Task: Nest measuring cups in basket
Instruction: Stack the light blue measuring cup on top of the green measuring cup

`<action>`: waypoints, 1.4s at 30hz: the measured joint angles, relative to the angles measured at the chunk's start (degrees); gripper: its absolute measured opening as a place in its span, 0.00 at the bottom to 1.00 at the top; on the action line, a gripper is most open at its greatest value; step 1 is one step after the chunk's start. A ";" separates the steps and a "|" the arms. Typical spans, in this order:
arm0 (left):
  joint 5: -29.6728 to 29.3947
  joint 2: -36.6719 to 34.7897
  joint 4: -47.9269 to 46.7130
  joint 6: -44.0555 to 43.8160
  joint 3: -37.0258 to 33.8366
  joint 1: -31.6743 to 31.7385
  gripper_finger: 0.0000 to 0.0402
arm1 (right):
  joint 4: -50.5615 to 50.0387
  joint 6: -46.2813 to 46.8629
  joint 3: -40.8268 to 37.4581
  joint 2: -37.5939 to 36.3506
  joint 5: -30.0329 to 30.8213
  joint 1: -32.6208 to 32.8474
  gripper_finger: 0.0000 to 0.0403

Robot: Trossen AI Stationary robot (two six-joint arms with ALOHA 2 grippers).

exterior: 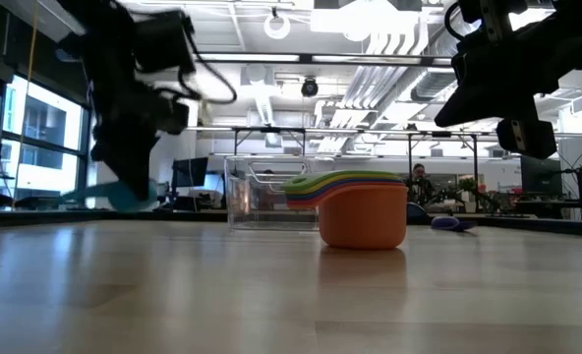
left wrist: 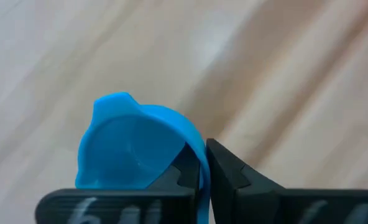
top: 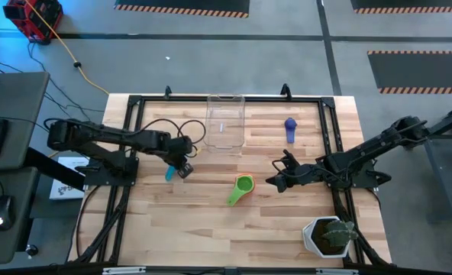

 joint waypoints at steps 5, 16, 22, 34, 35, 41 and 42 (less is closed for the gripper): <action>0.21 -0.52 -1.40 -2.94 6.79 -7.03 0.01 | 0.23 0.02 0.00 0.00 0.14 -0.01 0.00; -4.62 9.22 -2.16 -5.80 32.14 -19.55 0.00 | 0.34 -0.11 0.00 0.00 0.18 -0.05 0.00; -4.38 19.51 -2.26 -1.10 43.17 -20.85 0.00 | 0.19 0.06 0.00 0.00 2.30 -0.04 0.00; -3.85 35.69 0.15 1.33 52.48 -20.15 0.00 | 8.58 -12.49 0.07 -7.05 14.71 -0.49 0.00; -3.76 36.34 -0.02 1.25 52.81 -19.98 0.00 | 8.61 -13.45 0.09 -8.03 14.67 -0.63 0.00; -3.86 38.00 0.21 1.30 53.25 -18.66 0.00 | 8.11 -15.75 0.09 -11.33 14.52 -0.69 0.00; -3.86 38.30 0.30 1.54 53.25 -18.41 0.01 | 7.93 -15.74 0.09 -11.39 14.51 -0.69 0.00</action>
